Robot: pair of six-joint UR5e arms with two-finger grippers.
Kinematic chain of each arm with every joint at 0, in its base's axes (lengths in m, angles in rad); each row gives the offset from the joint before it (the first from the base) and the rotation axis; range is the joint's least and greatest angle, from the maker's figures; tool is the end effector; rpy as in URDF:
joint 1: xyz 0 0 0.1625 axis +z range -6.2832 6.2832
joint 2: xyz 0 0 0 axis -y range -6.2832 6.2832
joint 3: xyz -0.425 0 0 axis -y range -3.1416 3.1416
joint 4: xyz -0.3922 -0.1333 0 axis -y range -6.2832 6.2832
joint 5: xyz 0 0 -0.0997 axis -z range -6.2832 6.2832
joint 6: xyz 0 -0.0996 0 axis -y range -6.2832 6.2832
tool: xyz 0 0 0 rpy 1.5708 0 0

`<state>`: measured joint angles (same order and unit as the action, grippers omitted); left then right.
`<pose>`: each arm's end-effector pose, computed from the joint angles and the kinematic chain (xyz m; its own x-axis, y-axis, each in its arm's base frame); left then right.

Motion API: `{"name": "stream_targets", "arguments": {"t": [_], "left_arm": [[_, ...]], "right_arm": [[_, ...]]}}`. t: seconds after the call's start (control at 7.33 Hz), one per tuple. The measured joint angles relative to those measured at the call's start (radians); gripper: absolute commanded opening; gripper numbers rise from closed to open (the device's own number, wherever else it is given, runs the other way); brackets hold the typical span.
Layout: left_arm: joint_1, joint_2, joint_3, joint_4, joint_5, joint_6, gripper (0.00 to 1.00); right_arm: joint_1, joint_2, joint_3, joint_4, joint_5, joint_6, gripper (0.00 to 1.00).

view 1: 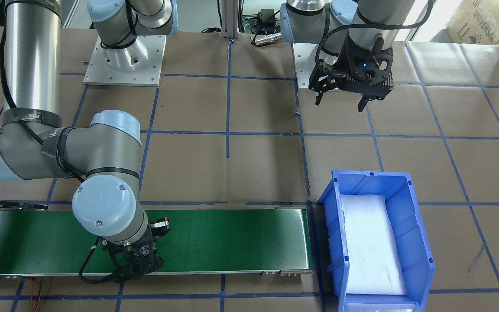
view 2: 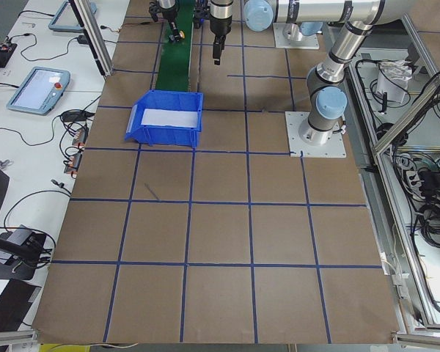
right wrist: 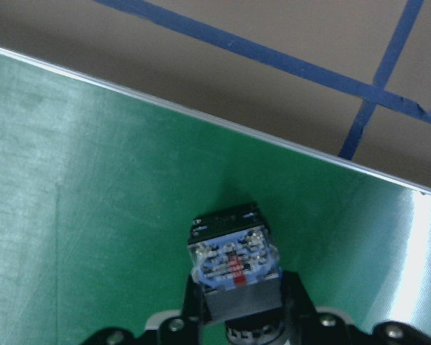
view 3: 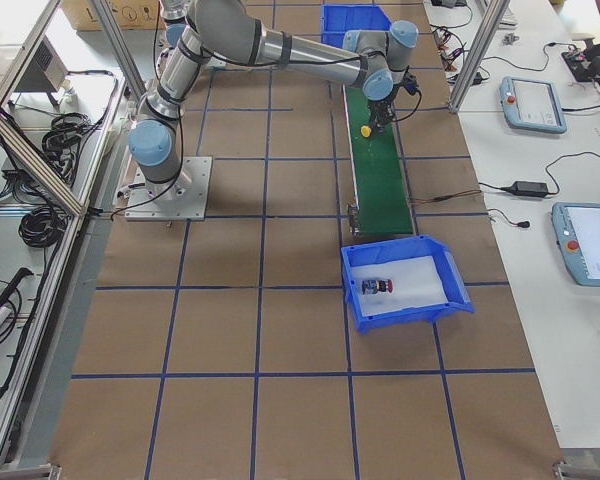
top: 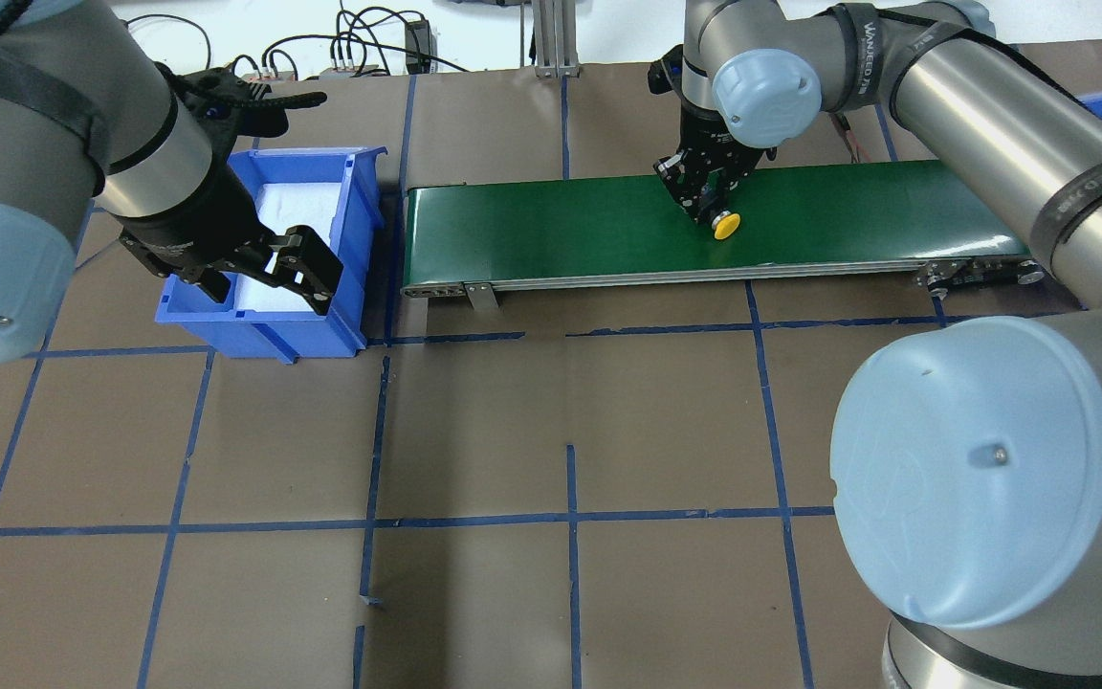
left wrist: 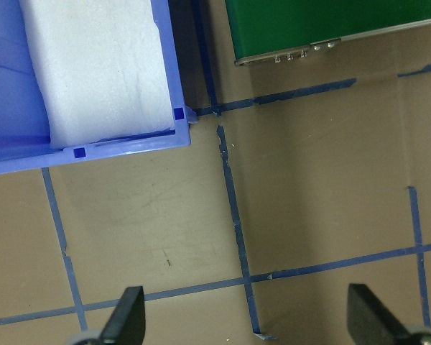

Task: Transport two buttons from left to right
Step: 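Close the right gripper on the yellow button and lift it, then carry the yellow button with the right gripper into the far blue bin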

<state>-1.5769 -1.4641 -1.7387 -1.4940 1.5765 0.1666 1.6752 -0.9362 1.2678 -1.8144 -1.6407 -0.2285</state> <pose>-0.1355 -0.4466 0.4631 -0.9851 0.1717 -0.0082 0.1718 0.9850 -0.0144 0.2000 -0.6963 0.2693 -0.9422 -0.3316 0.0479 -0.3257 0.9400 0.1014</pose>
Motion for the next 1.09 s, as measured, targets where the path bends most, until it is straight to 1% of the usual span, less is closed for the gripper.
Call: {"name": "stream_targets", "arguments": {"t": [0.14, 0.27, 0.55, 0.82, 1.09], "left_arm": [[0.000, 0.000, 0.000, 0.000, 0.000, 0.000, 1.00], [0.000, -0.001, 0.000, 0.000, 0.000, 0.000, 1.00], [0.000, -0.001, 0.000, 0.000, -0.001, 0.000, 1.00], [0.000, -0.001, -0.001, 0.000, -0.001, 0.001, 1.00], [0.000, -0.002, -0.001, 0.000, -0.001, 0.001, 1.00]], "right_arm": [[-0.007, -0.016, -0.015, 0.024, -0.004, -0.008, 0.05], [-0.024, -0.039, -0.046, 0.072, -0.006, -0.016, 0.05], [-0.099, -0.105, -0.111, 0.207, -0.004, -0.043, 0.05], [-0.248, -0.188, -0.128, 0.303, 0.000, -0.156, 0.06], [-0.419, -0.239, -0.128, 0.339, -0.042, -0.327, 0.07]]}}
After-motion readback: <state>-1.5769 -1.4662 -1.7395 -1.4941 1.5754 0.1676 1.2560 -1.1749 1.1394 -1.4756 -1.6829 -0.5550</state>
